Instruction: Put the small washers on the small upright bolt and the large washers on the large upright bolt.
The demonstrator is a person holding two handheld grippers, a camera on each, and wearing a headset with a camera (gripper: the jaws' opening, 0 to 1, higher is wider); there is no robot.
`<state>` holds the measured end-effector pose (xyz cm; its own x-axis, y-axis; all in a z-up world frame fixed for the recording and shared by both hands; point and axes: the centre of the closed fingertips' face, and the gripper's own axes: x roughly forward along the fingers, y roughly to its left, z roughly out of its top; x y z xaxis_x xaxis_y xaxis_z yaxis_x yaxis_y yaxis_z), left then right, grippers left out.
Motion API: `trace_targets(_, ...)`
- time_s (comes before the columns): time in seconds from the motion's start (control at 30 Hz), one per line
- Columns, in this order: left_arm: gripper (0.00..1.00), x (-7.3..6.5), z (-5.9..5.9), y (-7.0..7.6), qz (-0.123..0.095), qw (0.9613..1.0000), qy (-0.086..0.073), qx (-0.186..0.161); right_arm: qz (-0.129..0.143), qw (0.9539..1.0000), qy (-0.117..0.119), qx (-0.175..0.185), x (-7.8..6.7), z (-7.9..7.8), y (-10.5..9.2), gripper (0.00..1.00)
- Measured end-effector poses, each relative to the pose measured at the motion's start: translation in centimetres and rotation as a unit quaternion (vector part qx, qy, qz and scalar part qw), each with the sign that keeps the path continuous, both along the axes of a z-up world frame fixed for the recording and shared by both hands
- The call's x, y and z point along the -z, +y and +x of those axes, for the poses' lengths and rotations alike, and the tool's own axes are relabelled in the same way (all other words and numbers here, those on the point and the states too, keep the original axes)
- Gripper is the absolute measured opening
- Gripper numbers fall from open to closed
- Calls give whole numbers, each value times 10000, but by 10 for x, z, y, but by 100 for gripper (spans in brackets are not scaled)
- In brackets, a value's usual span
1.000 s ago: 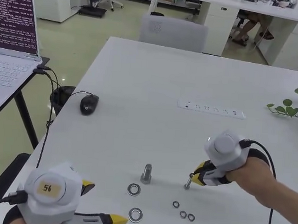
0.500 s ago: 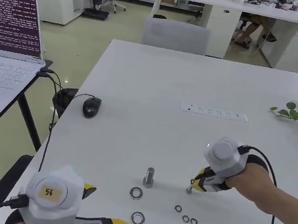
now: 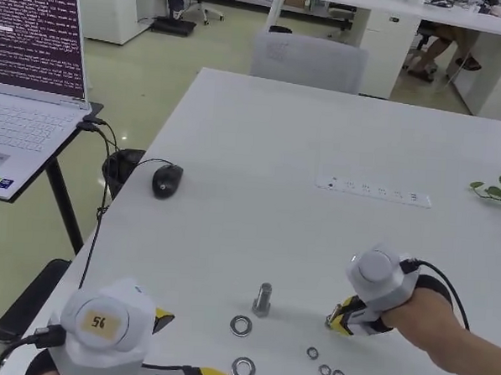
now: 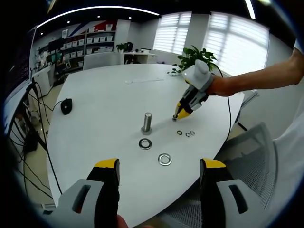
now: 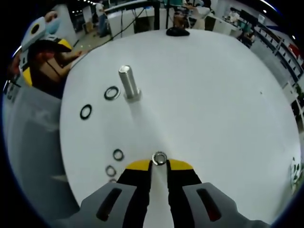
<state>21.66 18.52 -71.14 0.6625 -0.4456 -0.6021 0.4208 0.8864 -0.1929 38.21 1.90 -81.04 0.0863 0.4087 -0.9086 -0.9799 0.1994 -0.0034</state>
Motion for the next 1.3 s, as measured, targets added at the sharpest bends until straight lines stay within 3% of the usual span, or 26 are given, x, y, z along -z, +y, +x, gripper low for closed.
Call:
trace_targets(0.3,69,-1,1,0,34,10000,7,46,-38,9997,118,217,9,-13,-19,18)
trace_targets(0.6,69,-2,1,-4,54,9999,4,145,56,9992,166,352,13,-41,-49,20)
trace_targets(0.8,69,-2,1,-6,60,9998,-3,194,244,9992,163,280,11,-64,-52,21)
trace_targets(1.0,69,-1,-1,-10,45,9996,8,265,424,9989,197,84,12,-84,-43,21)
trace_targets(1.17,69,2,-4,-15,69,9991,67,413,513,9986,124,72,11,-85,-34,20)
trace_targets(1.3,69,1,-3,-17,92,9984,76,546,335,9993,-5,-137,13,-81,-32,18)
